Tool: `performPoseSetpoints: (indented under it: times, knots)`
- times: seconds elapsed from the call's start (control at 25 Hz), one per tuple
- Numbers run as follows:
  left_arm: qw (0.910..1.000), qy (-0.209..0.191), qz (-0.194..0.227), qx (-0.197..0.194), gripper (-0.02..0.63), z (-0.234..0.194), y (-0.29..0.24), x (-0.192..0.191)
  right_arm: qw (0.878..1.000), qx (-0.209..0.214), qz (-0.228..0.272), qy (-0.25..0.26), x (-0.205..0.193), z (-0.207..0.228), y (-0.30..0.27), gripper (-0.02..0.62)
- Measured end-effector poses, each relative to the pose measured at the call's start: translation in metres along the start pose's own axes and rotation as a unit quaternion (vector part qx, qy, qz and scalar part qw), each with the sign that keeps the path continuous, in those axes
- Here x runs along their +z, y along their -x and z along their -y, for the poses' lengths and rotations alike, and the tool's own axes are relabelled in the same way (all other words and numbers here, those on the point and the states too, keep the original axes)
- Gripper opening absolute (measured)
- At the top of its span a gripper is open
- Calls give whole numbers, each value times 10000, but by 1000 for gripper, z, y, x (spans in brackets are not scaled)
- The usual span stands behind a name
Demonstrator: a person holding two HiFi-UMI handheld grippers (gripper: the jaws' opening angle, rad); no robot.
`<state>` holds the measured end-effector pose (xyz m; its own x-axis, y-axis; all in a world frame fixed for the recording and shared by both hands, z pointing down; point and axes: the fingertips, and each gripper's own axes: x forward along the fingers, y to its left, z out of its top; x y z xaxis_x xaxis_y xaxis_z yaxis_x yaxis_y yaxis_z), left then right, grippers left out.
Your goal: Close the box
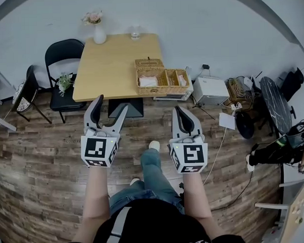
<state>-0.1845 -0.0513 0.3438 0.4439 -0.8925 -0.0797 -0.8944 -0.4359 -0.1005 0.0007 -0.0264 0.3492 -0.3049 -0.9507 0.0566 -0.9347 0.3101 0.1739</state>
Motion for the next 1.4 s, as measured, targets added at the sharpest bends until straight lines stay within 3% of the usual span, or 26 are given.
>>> performPoseSetpoints:
  times: [0.36, 0.84, 1.08, 1.2, 1.4]
  knots:
    - [10000, -35, -66, 25, 305, -11, -63, -15, 9999, 91, -25, -130, -15, 35, -62, 15]
    - [9984, 19, -521, 214, 303, -53, -218, -46, 9989, 306, -116, -330, -20, 125, -215, 15]
    - [9957, 486, -784, -93, 303, -60, -289, -78, 9981, 442, -213, -370, -28, 170, -285, 15]
    - [9907, 892, -959, -364, 304, -61, -318, -98, 9977, 477, -283, -386, -34, 188, -314, 15]
    - [9815, 1165, -1428, -523, 304, -67, -355, -133, 9965, 502, -489, -457, -53, 208, -346, 15]
